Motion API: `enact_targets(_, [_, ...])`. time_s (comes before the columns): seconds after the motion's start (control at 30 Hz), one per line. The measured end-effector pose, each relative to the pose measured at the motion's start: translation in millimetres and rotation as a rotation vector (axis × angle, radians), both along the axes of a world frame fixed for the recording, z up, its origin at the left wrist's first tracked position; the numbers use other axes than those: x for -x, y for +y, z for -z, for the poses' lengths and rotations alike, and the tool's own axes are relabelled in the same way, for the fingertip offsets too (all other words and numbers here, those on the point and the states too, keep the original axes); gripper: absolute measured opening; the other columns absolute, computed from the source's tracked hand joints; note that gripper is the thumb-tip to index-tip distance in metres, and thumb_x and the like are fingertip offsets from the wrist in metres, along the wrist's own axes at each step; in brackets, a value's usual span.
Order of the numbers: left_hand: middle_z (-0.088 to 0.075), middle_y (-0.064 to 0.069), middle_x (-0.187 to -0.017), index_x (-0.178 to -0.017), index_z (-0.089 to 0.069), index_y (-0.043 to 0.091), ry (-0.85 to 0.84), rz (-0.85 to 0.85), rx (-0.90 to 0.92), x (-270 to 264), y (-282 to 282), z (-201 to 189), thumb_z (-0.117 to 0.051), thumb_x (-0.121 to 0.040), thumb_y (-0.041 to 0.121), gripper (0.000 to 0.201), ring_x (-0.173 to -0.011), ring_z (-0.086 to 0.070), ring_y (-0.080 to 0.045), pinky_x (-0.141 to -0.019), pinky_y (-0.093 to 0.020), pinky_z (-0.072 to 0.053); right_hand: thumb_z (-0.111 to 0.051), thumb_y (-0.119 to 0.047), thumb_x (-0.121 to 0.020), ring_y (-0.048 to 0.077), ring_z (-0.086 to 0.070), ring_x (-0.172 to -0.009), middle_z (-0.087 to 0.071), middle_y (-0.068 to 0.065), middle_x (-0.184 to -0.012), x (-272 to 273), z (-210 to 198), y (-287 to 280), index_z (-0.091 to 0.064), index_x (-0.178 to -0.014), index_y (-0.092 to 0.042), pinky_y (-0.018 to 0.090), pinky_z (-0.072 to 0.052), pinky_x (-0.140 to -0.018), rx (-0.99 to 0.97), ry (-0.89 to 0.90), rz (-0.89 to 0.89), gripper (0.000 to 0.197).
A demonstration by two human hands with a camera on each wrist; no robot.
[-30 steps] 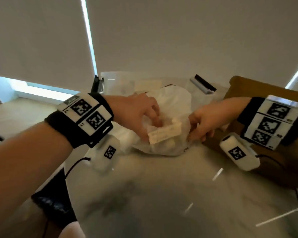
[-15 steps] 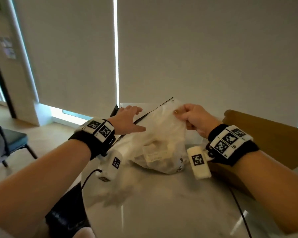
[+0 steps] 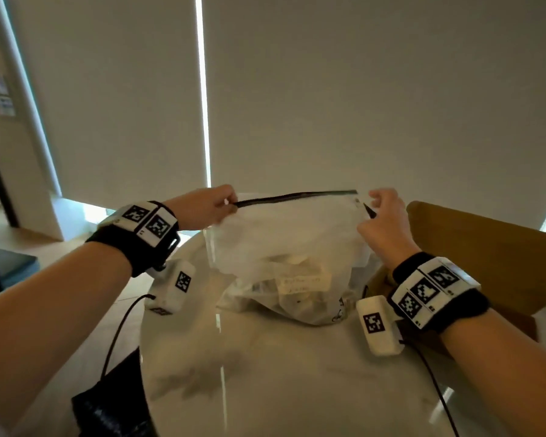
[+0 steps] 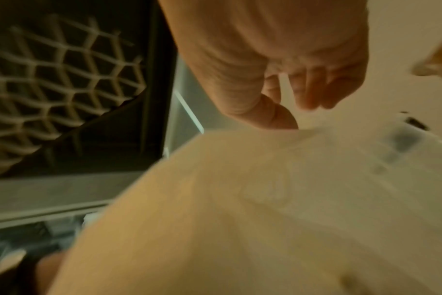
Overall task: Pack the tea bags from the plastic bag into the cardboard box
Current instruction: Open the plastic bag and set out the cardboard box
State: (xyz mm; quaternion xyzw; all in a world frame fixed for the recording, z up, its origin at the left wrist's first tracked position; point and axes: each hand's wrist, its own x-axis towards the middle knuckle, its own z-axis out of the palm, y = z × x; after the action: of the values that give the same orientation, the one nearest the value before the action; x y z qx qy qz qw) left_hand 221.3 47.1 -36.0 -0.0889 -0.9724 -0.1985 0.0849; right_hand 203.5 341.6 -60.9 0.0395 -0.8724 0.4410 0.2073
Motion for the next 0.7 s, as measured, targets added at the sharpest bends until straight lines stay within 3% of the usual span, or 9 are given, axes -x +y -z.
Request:
enact_targets(0.13, [-0.058,0.001,-0.084,-0.103,-0.051,0.021,0.226,0.097,-0.209,15,23,1,-0.049,-0.097,0.015,0.009,-0.059,-0.048,-0.006,-0.046,-0.008,-0.038,-0.052,0.002,-0.074,0.021,-0.024,-0.130,-0.031,-0.002,-0.146,-16,-15,-36,-0.029,-0.143,-0.023,0.042,-0.024,-0.107,-0.322,0.294,-0.138,0.077])
enact_targets(0.2, [-0.056,0.000,-0.088,-0.111,-0.048,0.022,0.256,0.165,-0.365,22,34,-1,-0.052,-0.095,0.010,0.021,-0.071,-0.055,-0.010,-0.056,-0.012,-0.048,-0.055,-0.012,-0.085,0.016,-0.018,-0.138,-0.030,-0.004,-0.149,-15,-16,-54,-0.026,-0.146,-0.026,0.053,-0.005,-0.115,-0.399,0.251,-0.261,0.068])
enact_targets(0.27, [-0.057,-0.004,-0.089,-0.117,-0.044,0.021,0.283,0.222,-0.516,26,43,-6,-0.055,-0.092,0.005,0.031,-0.081,-0.060,-0.013,-0.072,-0.021,-0.055,-0.052,-0.030,-0.094,0.015,-0.023,-0.138,-0.038,-0.004,-0.145,-7,-15,-68,-0.031,-0.144,-0.028,0.056,0.001,-0.115,-0.436,0.228,-0.280,0.055])
enact_targets(0.33, [-0.062,-0.005,-0.088,-0.120,-0.043,0.017,0.274,0.275,-0.663,29,49,-13,-0.055,-0.091,0.000,0.035,-0.084,-0.064,-0.011,-0.079,-0.023,-0.056,-0.050,-0.033,-0.095,0.017,-0.047,-0.120,-0.056,-0.003,-0.126,5,-19,-74,-0.048,-0.132,-0.025,0.050,-0.022,-0.111,-0.360,0.258,-0.275,0.038])
enact_targets(0.4, [-0.064,-0.007,-0.085,-0.116,-0.046,0.013,0.259,0.301,-0.774,33,53,-19,-0.053,-0.092,-0.003,0.030,-0.080,-0.066,-0.009,-0.078,-0.023,-0.056,-0.053,-0.025,-0.094,0.018,-0.058,-0.084,-0.063,-0.001,-0.093,16,-24,-74,-0.062,-0.110,-0.016,0.028,-0.045,-0.079,-0.163,0.286,-0.297,0.020])
enact_targets(0.43, [-0.064,-0.007,-0.084,-0.111,-0.049,0.012,0.263,0.287,-0.806,37,55,-20,-0.053,-0.091,-0.004,0.025,-0.075,-0.066,-0.008,-0.077,-0.023,-0.056,-0.055,-0.021,-0.093,0.017,-0.055,-0.073,-0.061,-0.001,-0.082,23,-27,-72,-0.065,-0.100,-0.012,0.022,-0.043,-0.064,-0.103,0.288,-0.292,0.015])
enact_targets(0.5, [-0.064,-0.004,-0.081,-0.095,-0.056,0.013,0.285,0.228,-0.825,46,57,-21,-0.056,-0.090,-0.002,0.017,-0.068,-0.065,-0.007,-0.075,-0.025,-0.057,-0.057,-0.017,-0.092,0.013,-0.050,-0.063,-0.057,-0.002,-0.075,36,-30,-66,-0.066,-0.092,-0.009,0.013,-0.036,-0.053,-0.111,0.286,-0.261,0.012])
enact_targets(0.6, [-0.065,-0.001,-0.078,-0.083,-0.061,0.017,0.320,0.177,-0.808,61,63,-19,-0.062,-0.088,0.002,0.016,-0.067,-0.066,-0.011,-0.078,-0.031,-0.058,-0.059,-0.016,-0.091,0.004,-0.050,-0.070,-0.057,-0.006,-0.086,45,-34,-62,-0.065,-0.102,-0.012,0.005,-0.037,-0.058,-0.102,0.280,-0.315,0.014])
enact_targets(0.7, [-0.067,-0.001,-0.080,-0.082,-0.064,0.019,0.331,0.170,-0.791,72,72,-18,-0.064,-0.087,0.004,0.015,-0.068,-0.066,-0.012,-0.078,-0.031,-0.057,-0.064,-0.025,-0.088,0.008,-0.053,-0.080,-0.058,-0.010,-0.087,53,-38,-61,-0.066,-0.105,-0.017,0.019,-0.041,-0.071,-0.064,0.322,-0.380,0.018])
